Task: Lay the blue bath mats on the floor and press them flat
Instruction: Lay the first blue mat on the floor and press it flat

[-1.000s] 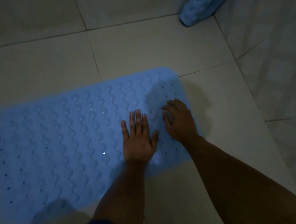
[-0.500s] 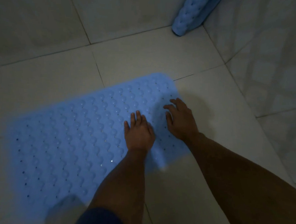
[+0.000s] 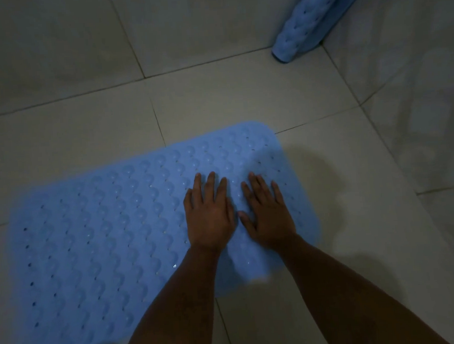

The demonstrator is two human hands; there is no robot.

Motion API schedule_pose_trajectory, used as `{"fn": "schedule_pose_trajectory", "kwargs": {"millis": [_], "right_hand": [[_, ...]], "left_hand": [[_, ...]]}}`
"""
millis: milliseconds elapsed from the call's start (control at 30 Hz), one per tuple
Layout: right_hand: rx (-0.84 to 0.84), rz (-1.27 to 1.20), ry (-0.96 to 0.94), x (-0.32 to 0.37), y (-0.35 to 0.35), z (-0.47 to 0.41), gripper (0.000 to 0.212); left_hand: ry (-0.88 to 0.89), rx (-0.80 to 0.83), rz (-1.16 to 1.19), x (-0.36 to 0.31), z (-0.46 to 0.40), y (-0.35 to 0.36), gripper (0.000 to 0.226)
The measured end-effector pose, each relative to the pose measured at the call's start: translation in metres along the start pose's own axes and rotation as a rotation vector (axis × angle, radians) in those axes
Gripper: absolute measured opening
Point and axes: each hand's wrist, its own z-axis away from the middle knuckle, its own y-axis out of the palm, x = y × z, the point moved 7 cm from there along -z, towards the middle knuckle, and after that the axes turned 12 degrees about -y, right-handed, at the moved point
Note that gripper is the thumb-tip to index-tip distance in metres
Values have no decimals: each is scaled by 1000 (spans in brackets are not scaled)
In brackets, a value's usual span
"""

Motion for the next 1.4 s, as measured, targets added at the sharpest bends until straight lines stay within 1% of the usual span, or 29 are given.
{"fn": "schedule_pose_trajectory", "kwargs": {"millis": [233,367,500,533,600,667,700,733,800,833,900,967,1033,1167,1400], "right_hand": [[26,-9,-4,-3,1,0,70],[23,-13,-5,-4,3,1,70],[91,7,-11,-1,4,-1,75],[95,-22,-8,-1,3,0,74],[109,-165,5,-4,-1,-1,68],[187,-383,68,-15,-15,-12,60],[229,-498,116,-23,-30,-20,53],[211,-577,164,-33,-48,-29,45],[-1,-585,250,-63,-89,-42,33],[-99,-551,292,-76,-105,-41,31],[-199,-474,359,-100,-118,-29,34],[-244,-387,396,-120,-112,-11,35],[-293,-322,401,-137,-106,0,33],[-335,-221,376,-152,-87,22,40],[-419,-242,457,-164,-87,43,35]], "left_hand": [[19,14,-27,-9,2,12,52],[7,3,0,-8,5,15,51],[22,-2,14,-7,13,16,52],[18,4,17,-6,16,14,53],[-1,8,29,-7,22,5,53],[-30,4,62,-14,26,-8,53],[-44,6,78,-20,27,-14,53],[-55,11,89,-27,29,-17,53],[-43,50,94,-46,32,-11,53],[-14,75,91,-59,32,-3,54],[78,113,107,-93,25,15,59],[180,142,99,-129,19,43,64],[225,160,57,-152,15,69,68],[228,176,-18,-152,19,99,68],[214,254,-86,-154,18,98,66]]}}
